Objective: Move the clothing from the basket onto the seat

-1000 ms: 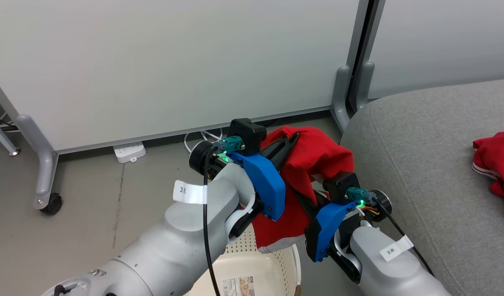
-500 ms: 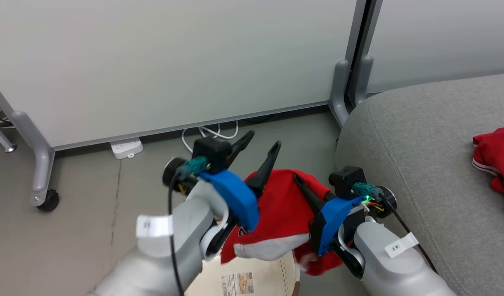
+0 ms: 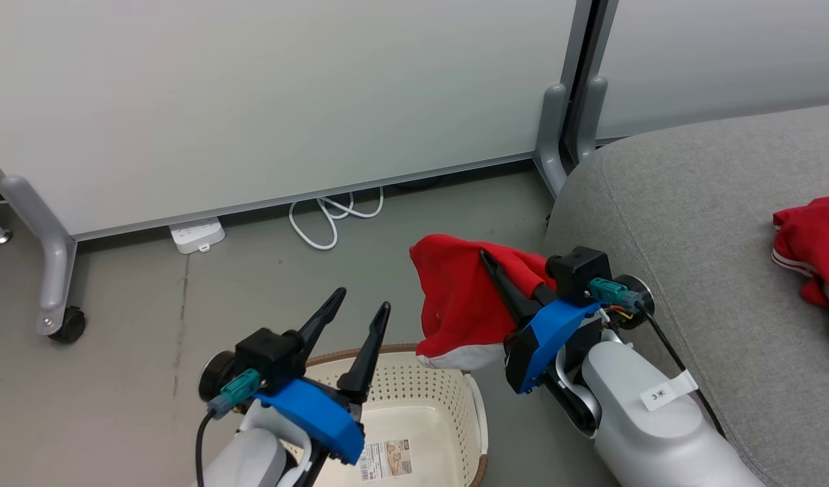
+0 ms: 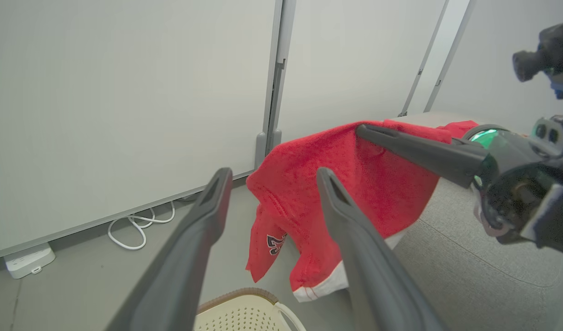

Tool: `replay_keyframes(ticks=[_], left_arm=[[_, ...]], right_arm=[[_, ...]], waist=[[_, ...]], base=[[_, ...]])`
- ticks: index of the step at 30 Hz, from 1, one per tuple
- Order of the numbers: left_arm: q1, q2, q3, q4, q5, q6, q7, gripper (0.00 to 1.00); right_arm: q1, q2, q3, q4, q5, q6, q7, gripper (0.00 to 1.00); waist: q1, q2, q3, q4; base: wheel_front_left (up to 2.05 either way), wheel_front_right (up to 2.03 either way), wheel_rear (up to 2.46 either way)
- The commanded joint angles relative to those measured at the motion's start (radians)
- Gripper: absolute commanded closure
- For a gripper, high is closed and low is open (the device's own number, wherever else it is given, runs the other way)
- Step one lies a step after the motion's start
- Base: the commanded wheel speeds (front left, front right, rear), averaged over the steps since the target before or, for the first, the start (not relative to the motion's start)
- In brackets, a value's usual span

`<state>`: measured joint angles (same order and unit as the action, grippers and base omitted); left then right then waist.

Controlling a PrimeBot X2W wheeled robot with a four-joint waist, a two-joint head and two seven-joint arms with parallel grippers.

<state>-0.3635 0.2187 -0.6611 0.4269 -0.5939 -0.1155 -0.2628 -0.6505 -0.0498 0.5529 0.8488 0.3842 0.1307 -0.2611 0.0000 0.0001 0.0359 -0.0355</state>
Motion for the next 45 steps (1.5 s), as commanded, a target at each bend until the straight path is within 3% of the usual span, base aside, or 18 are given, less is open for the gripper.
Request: replay_keyframes(ticks=[1,9,26,33,45], left_arm=[[0.031,0.003,0.034,-0.014,0.029,-0.009,-0.003,0.00],[0.138,-0.023,0.157,-0.074,0.130,-0.017,-0.003,0.00],[0.195,-0.036,0.191,-0.107,0.153,-0.016,-0.003,0.00],[0.199,-0.034,0.200,-0.112,0.156,-0.016,-0.003,0.00],[0.179,-0.033,0.188,-0.119,0.162,-0.016,-0.003,0.00]], right_arm=[[0.010,-0.001,-0.009,-0.016,-0.015,0.000,-0.006,1.00],[0.028,-0.001,-0.043,-0.053,-0.048,0.000,-0.005,1.00],[0.065,-0.001,-0.083,-0.089,-0.075,0.000,0.016,1.00],[0.068,-0.001,-0.074,-0.104,-0.070,0.000,0.027,1.00],[0.078,-0.001,-0.102,-0.116,-0.086,0.000,0.027,1.00]], waist=[[0.0000,-0.0001,0.003,-0.003],[0.0000,-0.0001,0.008,-0.007],[0.0000,-0.0001,0.002,-0.011],[0.0000,-0.0001,0.002,-0.089],[0.0000,-0.0001,0.033,-0.285]], base=[[0.00,0.00,0.00],[0.00,0.00,0.00],[0.00,0.00,0.00],[0.00,0.00,0.00],[0.00,0.00,0.00]])
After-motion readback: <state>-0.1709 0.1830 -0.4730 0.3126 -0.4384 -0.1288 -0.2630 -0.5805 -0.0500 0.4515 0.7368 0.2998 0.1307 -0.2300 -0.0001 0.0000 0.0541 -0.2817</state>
